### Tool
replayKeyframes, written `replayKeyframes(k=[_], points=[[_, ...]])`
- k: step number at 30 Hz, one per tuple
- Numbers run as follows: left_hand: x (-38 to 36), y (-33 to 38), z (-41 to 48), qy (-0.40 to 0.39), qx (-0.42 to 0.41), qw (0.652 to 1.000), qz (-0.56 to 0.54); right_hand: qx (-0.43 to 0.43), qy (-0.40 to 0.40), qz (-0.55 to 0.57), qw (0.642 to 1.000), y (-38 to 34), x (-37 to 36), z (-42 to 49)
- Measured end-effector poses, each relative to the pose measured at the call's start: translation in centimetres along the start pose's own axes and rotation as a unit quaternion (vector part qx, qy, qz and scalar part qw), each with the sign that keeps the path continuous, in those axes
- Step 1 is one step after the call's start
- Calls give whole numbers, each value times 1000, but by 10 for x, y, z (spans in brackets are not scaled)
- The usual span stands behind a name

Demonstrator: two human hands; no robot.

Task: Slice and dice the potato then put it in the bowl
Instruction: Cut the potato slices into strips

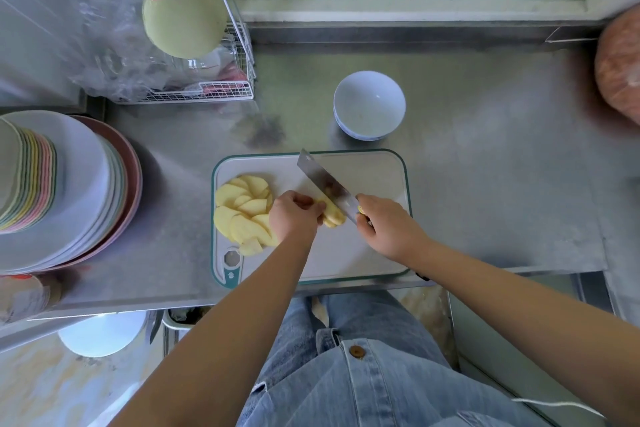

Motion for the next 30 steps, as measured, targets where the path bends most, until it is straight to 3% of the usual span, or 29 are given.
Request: replayKeyframes(k=[20, 25, 30], points=[[-1, 3, -2, -9, 7, 1000, 4, -1, -27, -48, 998, -9, -18, -6], [0, 3, -5, -3, -2, 1000, 10, -40, -11, 26, 999, -5, -15, -3], [1, 2, -9, 10, 0, 1000, 4, -32, -8, 17, 999, 0, 2, -2]])
Point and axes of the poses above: each hand's wrist, its own z-axis towards the middle knuckle, its own x-axis out of the back of the hand, y = z × x, the point moved 3 cm from there along z, towards the middle knuckle, and after that the axes turned 15 degrees about -z, right-handed, at the moved point
